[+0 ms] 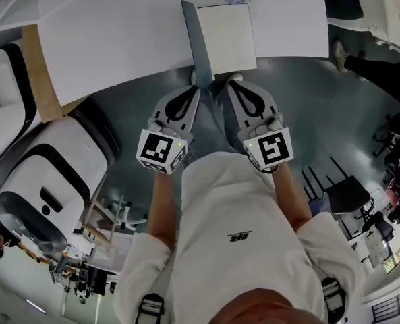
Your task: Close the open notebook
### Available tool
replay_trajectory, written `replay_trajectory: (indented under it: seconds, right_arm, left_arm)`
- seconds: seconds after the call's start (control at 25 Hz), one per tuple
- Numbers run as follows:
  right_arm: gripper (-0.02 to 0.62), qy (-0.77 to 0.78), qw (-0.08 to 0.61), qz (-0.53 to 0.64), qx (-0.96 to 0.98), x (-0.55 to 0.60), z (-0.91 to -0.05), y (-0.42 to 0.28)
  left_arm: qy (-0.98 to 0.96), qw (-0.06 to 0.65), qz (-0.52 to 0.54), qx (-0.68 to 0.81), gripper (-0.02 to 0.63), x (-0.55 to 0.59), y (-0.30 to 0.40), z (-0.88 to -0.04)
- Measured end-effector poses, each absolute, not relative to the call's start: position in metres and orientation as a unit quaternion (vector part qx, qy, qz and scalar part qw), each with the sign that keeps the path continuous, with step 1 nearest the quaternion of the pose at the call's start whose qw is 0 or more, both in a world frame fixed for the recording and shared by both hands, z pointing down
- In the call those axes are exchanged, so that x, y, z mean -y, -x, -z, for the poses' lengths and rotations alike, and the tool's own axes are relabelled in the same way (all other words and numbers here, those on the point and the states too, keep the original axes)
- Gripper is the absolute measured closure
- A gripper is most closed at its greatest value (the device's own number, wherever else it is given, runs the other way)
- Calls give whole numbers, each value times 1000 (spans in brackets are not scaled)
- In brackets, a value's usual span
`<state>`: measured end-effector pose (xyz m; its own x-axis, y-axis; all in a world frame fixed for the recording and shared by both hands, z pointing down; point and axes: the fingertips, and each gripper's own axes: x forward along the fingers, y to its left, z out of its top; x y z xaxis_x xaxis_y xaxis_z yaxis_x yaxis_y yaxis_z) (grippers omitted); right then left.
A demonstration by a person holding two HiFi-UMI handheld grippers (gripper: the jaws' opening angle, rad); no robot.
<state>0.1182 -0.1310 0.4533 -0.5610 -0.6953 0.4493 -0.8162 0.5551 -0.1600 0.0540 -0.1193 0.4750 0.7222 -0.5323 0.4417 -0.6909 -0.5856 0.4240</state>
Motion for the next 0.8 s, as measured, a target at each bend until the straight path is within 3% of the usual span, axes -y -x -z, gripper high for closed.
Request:
replay_trajectory:
  seconds: [0.8]
  right_arm:
    - [600, -481, 161, -192, 840, 128, -458, -178]
  left_arm:
    - [-900, 283, -151, 295, 606, 122, -121, -474]
